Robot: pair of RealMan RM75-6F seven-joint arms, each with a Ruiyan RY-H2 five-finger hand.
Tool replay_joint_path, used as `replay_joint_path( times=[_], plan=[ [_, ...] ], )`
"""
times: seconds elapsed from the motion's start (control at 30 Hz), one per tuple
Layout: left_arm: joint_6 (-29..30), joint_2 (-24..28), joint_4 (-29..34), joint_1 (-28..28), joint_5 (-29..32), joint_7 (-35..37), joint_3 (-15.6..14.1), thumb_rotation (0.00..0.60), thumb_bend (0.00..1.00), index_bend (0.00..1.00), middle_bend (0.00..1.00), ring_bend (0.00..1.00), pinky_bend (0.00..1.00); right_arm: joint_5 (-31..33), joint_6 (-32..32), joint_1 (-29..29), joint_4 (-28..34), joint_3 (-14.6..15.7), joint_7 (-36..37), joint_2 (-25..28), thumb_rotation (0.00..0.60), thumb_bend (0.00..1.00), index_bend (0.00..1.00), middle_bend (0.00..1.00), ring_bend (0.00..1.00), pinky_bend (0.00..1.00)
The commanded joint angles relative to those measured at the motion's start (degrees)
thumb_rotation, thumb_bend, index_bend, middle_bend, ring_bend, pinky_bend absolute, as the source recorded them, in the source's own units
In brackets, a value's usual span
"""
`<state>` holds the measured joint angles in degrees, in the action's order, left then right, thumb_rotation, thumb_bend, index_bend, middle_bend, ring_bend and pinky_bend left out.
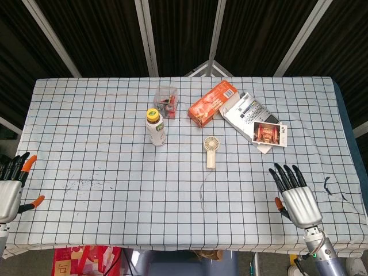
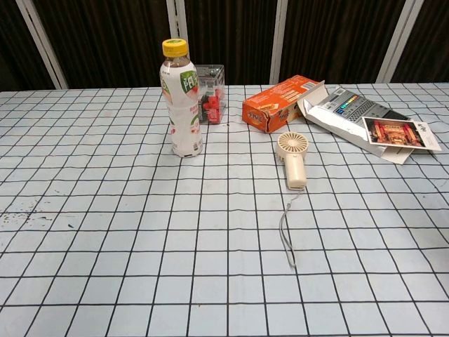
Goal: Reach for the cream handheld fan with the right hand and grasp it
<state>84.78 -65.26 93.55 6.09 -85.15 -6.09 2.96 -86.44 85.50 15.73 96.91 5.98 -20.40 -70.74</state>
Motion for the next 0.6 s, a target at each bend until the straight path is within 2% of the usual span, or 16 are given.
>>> replay_joint_path(
  times=[0.03, 0.17, 0.2, 0.27, 0.33, 0.4, 0.43, 0.5, 0.6],
  plan=[
    [-0.55, 0.61, 0.72, 0.05, -0.01, 0.58, -0.28, 0.600, 0.07, 0.00, 0.00, 0.00, 0.00, 0.51, -1.16, 0.09, 0.80, -1.01, -0.57, -0.40, 0.600, 0.44, 0.00, 0.00, 0.00, 0.00],
    [-0.16, 0.64, 0.85, 0.11, -0.29, 0.70, -0.09, 0.600, 0.07, 0.00, 0.00, 0.00, 0.00, 1.20, -3.05, 0.87, 1.79, -2.22, -1.23, -0.84, 0.600, 0.44, 0.00, 0.00, 0.00, 0.00],
    [-0.03, 0.58, 0.72, 0.12, -0.44, 0.65, -0.06, 0.600, 0.07, 0.00, 0.00, 0.00, 0.00, 1.49, -3.65, 1.19, 2.09, -2.61, -1.55, -1.01, 0.600, 0.44, 0.00, 0.02, 0.03, 0.03],
    [0.12, 0.45, 0.38, 0.10, -0.61, 0.48, -0.11, 0.600, 0.07, 0.00, 0.00, 0.00, 0.00, 2.42, -5.24, 2.26, 2.58, -3.94, -2.55, -1.67, 0.600, 0.44, 0.00, 0.19, 0.23, 0.22],
    [0.05, 0.46, 0.53, 0.09, -0.44, 0.90, -0.06, 0.600, 0.07, 0.00, 0.00, 0.00, 0.00, 3.72, -7.11, 3.67, 2.80, -5.62, -3.92, -2.70, 0.600, 0.44, 0.00, 0.53, 0.58, 0.59],
    [0.06, 0.46, 0.76, 0.21, -0.29, 1.45, 0.20, 0.600, 0.07, 0.00, 0.00, 0.00, 0.00, 5.72, -9.94, 5.56, 3.15, -7.44, -4.48, -4.23, 0.600, 0.44, 0.00, 0.70, 0.76, 0.76],
    [0.08, 0.38, 0.71, 0.34, -0.37, 1.43, 0.32, 0.600, 0.07, 0.00, 0.00, 0.00, 0.00, 8.07, -12.51, 7.03, 3.40, -8.80, -5.08, -5.46, 0.600, 0.45, 0.00, 0.76, 0.82, 0.81],
    [-0.04, 0.24, 0.54, 0.48, -0.56, 1.08, 0.27, 0.600, 0.07, 0.00, 0.00, 0.00, 0.00, 11.89, -16.23, 9.15, 3.68, -10.53, -6.65, -7.28, 0.600, 0.51, 0.00, 0.83, 0.89, 0.85],
    [-0.70, 0.05, 0.63, 0.68, -0.41, 0.81, 0.07, 0.600, 0.07, 0.00, 0.00, 0.00, 0.00, 18.75, -21.37, 12.70, 3.07, -13.34, -10.00, -11.00, 0.600, 0.64, 0.00, 0.87, 0.94, 0.88]
  ],
)
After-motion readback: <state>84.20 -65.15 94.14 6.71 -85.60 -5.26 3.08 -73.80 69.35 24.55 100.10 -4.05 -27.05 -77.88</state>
